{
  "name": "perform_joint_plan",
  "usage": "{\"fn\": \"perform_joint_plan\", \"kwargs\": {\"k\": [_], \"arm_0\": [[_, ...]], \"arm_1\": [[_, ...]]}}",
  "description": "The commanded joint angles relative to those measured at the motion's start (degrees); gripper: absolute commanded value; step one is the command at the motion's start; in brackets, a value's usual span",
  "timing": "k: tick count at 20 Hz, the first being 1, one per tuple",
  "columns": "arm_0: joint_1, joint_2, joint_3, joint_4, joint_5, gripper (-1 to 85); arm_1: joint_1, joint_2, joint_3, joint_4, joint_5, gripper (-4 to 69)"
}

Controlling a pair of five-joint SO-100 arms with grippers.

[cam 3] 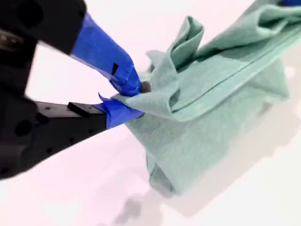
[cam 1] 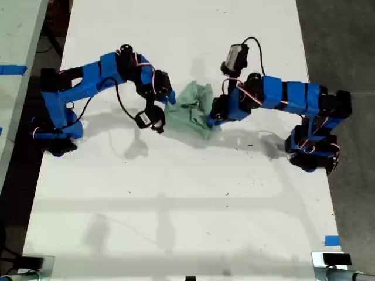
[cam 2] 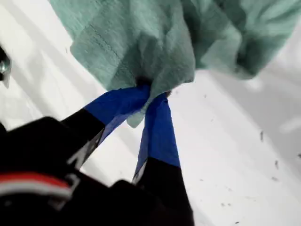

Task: Fold t shirt

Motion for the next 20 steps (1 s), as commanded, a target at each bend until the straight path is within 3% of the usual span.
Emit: {"fn": "perform_joint_plan", "kwargs": {"k": [1,2,3,4,6,7,8,11,12,13,14,15,16,18,20], "arm_0": [[-13.8,3.52,-2.46,-1.76,13.01,4.1],[-16.79,1.23,-1.93,-4.57,16.17,23.3],[-19.07,-1.67,-2.11,-6.68,17.75,33.0],[-20.48,-3.78,-2.55,-8.53,18.81,35.5],[-22.68,-4.92,-4.04,-10.11,21.09,38.0],[-23.73,-3.43,-4.04,-10.02,21.36,33.5],[-24.43,-0.88,-3.87,-9.14,21.8,31.4],[-25.4,12.57,-1.93,-4.92,20.39,2.9],[-25.58,19.25,0.18,-4.57,19.78,-0.3],[-25.4,26.28,2.72,-4.83,19.78,-0.3],[-24.43,33.57,6.68,-5.89,19.6,-0.3],[-22.85,41.22,13.01,-8.44,18.63,-0.3],[-20.21,50.36,23.91,-14.06,17.14,-0.3],[-13.8,70.58,54.14,-31.2,12.3,-0.3],[-12.48,88.95,85.87,-44.74,6.15,-0.3]], "arm_1": [[13.18,1.41,-1.85,2.2,-9.93,3.8],[17.4,-1.05,-1.93,2.99,-12.04,20.6],[20.65,-3.08,-2.46,4.39,-12.92,33.6],[22.94,-3.78,-2.81,5.01,-14.41,41.0],[26.28,-3.6,-4.31,7.21,-16.79,45.7],[27.42,-2.72,-5.1,8.79,-17.49,45.7],[28.12,-0.88,-5.19,10.11,-18.11,45.3],[28.48,11.78,2.02,11.34,-18.72,38.7],[28.3,18.11,6.5,11.34,-18.37,34.9],[27.51,25.31,11.34,11.25,-17.75,22.4],[25.75,33.22,16.79,10.72,-15.91,2.2],[22.68,41.4,23.12,9.32,-14.24,0.5],[18.54,48.87,29.62,7.47,-13.01,0.8],[10.11,64.78,45.97,1.05,-12.48,1.5],[4.66,79.01,62.4,-4.31,-11.43,1.5]]}}
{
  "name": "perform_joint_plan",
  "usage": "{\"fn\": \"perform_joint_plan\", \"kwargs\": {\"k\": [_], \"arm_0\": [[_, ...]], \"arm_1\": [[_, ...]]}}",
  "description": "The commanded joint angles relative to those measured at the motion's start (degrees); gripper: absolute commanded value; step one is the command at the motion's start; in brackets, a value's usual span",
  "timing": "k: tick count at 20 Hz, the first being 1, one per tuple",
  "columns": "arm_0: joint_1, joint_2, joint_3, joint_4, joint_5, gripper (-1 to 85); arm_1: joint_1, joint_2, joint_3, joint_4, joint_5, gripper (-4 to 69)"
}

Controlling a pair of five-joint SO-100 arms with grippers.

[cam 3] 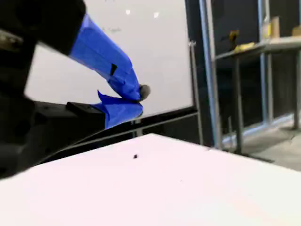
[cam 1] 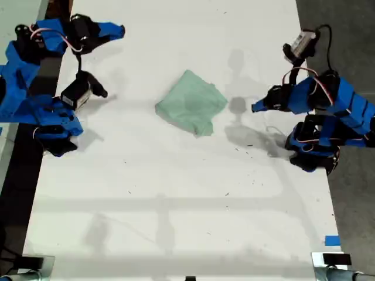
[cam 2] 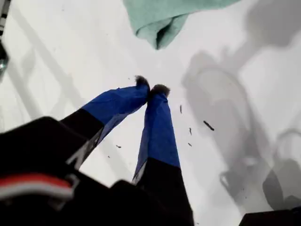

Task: Fold t shirt

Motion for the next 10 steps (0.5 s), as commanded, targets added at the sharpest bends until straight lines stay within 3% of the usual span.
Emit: {"fn": "perform_joint_plan", "kwargs": {"k": [1,3,4,5,6,7,8,10], "arm_0": [[1.32,27.77,47.46,-18.02,-7.47,-0.3],[1.93,52.03,72.07,-25.4,-7.82,-0.3],[2.11,50.63,76.38,-29.18,-8.17,-0.3],[2.99,46.58,76.99,-28.65,-8.61,-0.2],[3.08,47.55,76.99,-24.08,-8.79,-0.3],[2.29,51.77,76.99,-15.73,-9.49,-0.3],[0.7,51.24,76.99,-9.14,-12.3,0.2],[-1.93,50.36,76.99,5.8,-26.63,5.7]], "arm_1": [[-5.8,21.8,21.18,-6.24,1.85,1.6],[-7.38,38.06,34.01,-2.72,3.87,1.8],[-8.61,37.88,36.65,-0.09,7.03,1.8],[-11.87,37.79,39.38,-2.81,7.47,5.6],[-13.89,37.88,42.54,-5.71,2.29,12.9],[-14.06,37.88,46.49,-10.55,-9.58,13.7],[-14.85,37.88,50.98,-12.83,-10.28,13.5],[-14.5,37.88,56.95,-12.48,-5.8,12.9]]}}
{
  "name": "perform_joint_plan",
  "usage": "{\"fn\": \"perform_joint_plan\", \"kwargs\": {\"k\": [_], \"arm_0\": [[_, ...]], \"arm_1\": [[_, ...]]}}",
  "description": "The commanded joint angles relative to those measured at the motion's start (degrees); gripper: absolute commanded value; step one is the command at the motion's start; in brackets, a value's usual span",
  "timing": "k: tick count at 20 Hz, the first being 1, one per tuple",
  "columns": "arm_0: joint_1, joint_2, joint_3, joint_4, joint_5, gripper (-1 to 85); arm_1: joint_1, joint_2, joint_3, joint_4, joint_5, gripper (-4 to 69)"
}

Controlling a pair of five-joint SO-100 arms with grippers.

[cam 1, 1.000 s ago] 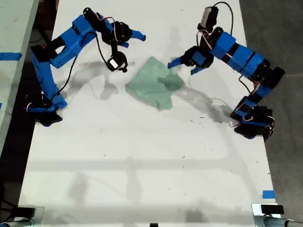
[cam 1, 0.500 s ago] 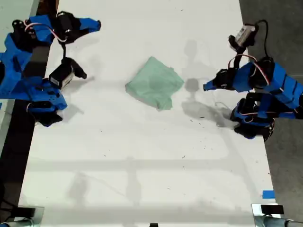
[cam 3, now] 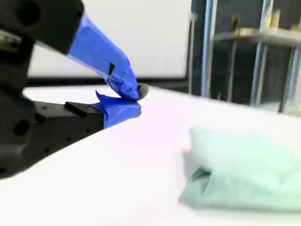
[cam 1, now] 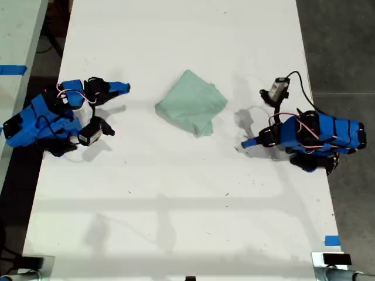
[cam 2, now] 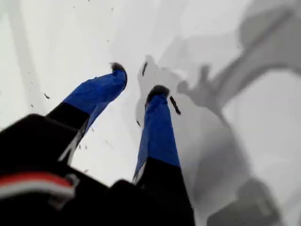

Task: Fold t shirt

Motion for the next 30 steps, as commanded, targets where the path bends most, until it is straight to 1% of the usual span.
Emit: {"fn": "perform_joint_plan", "kwargs": {"k": [1,2,3,4,5,6,7,8,9,11,30], "arm_0": [[-3.69,-0.18,2.55,12.04,-8.35,7.9],[-4.31,0.97,2.55,11.78,-2.46,9.5],[-4.92,1.14,2.55,11.78,-0.44,10.4],[-5.27,1.14,2.55,11.78,-0.44,10.5],[-5.62,1.14,2.55,11.78,-0.44,10.6],[-5.8,1.14,2.55,11.78,-0.44,10.6],[-5.8,1.14,2.55,11.78,-0.44,10.6],[-5.71,1.14,2.55,11.78,-0.44,10.6],[-5.62,1.14,2.55,11.78,-0.44,10.6],[-5.36,1.14,2.55,11.78,-0.44,10.6],[-4.75,1.14,2.55,11.78,-0.44,10.6]], "arm_1": [[-0.26,0.53,4.66,-1.85,-2.99,12.7],[-0.18,0.53,4.57,-1.58,-7.12,12.3],[0.0,0.53,4.57,-1.58,-11.78,12.1],[-0.44,0.53,4.57,-1.58,-11.78,11.8],[-0.7,0.53,4.57,-1.58,-9.23,11.5],[-0.7,0.53,4.57,-1.58,-9.84,11.3],[-0.62,0.53,4.57,-1.58,-14.5,11.3],[-0.53,0.53,4.57,-1.58,-15.03,10.8],[-0.53,0.53,4.57,-1.58,-11.34,10.4],[-0.26,0.53,4.57,-1.58,-15.21,9.9],[-0.26,0.53,4.57,-1.49,-15.21,8.9]]}}
